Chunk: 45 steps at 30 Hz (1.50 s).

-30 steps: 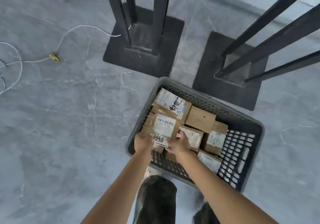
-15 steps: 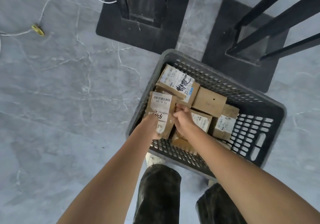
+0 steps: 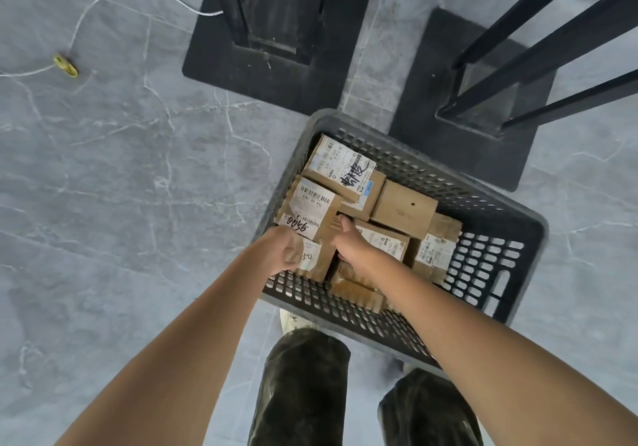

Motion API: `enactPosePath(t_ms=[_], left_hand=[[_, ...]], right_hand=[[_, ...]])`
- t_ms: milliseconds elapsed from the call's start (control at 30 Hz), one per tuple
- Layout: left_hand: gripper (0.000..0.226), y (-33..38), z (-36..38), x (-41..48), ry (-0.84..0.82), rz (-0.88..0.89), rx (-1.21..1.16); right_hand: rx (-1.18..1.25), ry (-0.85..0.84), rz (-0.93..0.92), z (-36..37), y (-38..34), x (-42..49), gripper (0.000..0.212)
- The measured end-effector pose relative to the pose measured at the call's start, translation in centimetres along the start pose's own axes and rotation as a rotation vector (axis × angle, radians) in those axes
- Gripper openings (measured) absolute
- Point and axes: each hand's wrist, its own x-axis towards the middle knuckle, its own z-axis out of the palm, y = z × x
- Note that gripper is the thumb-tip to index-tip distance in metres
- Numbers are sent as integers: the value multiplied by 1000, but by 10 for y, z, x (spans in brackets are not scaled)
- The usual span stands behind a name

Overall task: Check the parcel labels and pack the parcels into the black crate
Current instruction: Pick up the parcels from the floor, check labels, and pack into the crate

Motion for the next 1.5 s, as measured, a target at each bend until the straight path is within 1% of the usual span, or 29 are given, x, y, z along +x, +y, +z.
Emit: enactPosePath(t_ms=[33,100,167,233,333,433,500,533,600,700,767,833,933,1033,1100,1167,1233,1367,1500], left_hand=[[28,1,-1,-8,45,22,93],[30,2,-2,-33,143,133,307],[32,6,1,-71,160,283,473],[32,13,7,-130,130,396,566],[30,26,22,-243,127,591,696],[27,46,40,-377,127,769,800],[26,66,53,-467,142,913,932],[24,75,61,-512,168,986,988],[21,91,79,-599,196,1156,1021],[27,105,116,-709,243,1434,1136],[26,105,148,-768,178,1542,1015],[24,97,181,-813,116,1651,929],[21,71,234,-854,-14,1790,920],[17,36,297,-870,-109,1899,963],[15,10,340,-867,-204,1939,1055],[17,-18,382,-858,-323,1944,1128],[23,-52,427,-844,-427,1936,1189],[34,-122,526,-820,-524,1893,1270],[34,-178,616,-816,-580,1850,1276]], right_hand=[[-48,27,-6,-4,-3,-8,62],[-50,64,13,-12,-13,-35,52],[-12,61,-23,-22,-29,-76,40],[-2,68,-109,-33,-47,-127,34],[-30,96,-239,-59,-83,-225,27],[-12,112,-374,-96,-130,-347,20],[-12,139,-535,-124,-161,-432,13],[-12,160,-617,-139,-175,-473,14],[41,213,-746,-172,-195,-550,15],[187,305,-910,-223,-208,-651,18],[267,359,-1006,-257,-204,-705,21],[334,428,-1084,-290,-190,-747,24],[437,567,-1138,-337,-151,-790,24],[536,700,-1151,-384,-91,-811,27],[570,774,-1140,-415,-45,-816,29],[587,829,-1124,-445,5,-816,30],[655,872,-1087,-479,61,-816,28],[787,928,-981,-563,174,-819,27],[807,1046,-875,-641,265,-836,26]])
